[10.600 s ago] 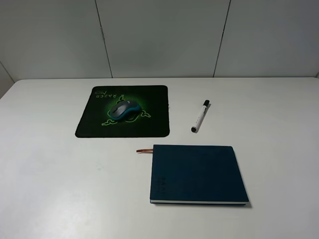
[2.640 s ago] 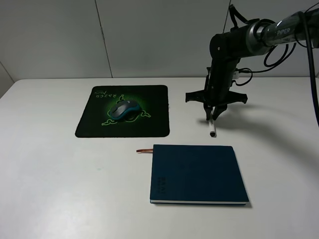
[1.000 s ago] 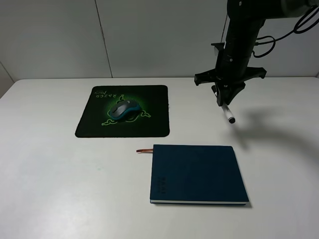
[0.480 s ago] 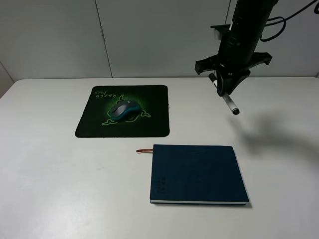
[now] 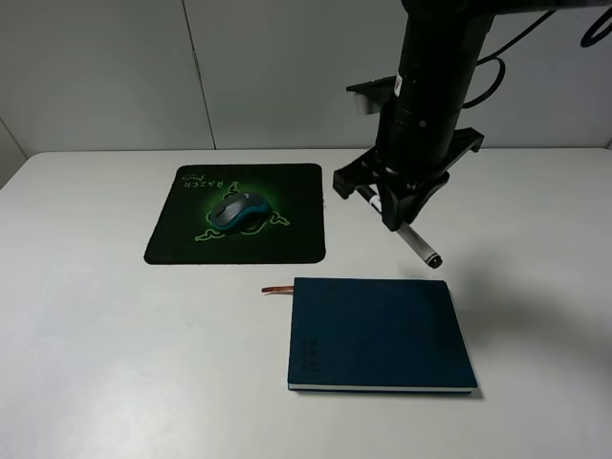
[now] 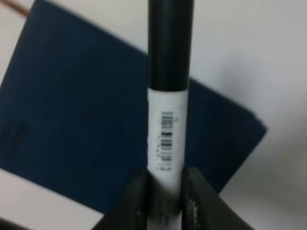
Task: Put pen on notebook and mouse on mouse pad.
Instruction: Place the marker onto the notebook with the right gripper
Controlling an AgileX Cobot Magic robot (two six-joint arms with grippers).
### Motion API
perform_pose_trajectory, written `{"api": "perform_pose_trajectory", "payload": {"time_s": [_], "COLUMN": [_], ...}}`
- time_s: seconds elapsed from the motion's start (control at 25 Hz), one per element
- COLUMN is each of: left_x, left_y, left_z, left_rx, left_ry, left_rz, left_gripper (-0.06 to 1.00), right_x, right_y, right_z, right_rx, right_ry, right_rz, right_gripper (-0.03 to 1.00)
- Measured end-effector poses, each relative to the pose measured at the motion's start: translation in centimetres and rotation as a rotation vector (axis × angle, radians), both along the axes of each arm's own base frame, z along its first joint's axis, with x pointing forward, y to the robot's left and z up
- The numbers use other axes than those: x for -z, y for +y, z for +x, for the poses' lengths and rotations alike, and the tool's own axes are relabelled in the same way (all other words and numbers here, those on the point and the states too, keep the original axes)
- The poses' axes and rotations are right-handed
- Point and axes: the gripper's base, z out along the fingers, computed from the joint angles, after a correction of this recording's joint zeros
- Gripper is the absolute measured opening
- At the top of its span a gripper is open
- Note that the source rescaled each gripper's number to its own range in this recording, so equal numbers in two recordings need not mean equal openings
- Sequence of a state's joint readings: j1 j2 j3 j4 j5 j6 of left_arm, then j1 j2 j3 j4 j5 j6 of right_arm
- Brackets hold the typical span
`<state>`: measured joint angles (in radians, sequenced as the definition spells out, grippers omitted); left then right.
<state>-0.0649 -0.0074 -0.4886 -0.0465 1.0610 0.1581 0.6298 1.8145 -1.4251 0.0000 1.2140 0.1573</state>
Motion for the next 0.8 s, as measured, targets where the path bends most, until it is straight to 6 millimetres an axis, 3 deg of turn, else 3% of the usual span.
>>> {"api": "perform_pose_trajectory", "payload": {"time_s": [0.32,0.8], "left_x": [0.0,0.0], "left_y": [0.0,0.0], "left_z": [0.0,0.0], "left_rx": [0.0,0.001], "left_ry": [0.0,0.001], "left_rz": [0.0,-0.001], "left_gripper": [1.0,1.0], "right_x": [3.2,7.6], "right_y": [2.2,0.9], "right_z": [-3.9,-5.7], "right_rx": [-0.121,-0.214], "right_ry": [0.044,0.053], "right_rz": [-0.03,-0.034], "right_gripper": [0.0,0.0]}}
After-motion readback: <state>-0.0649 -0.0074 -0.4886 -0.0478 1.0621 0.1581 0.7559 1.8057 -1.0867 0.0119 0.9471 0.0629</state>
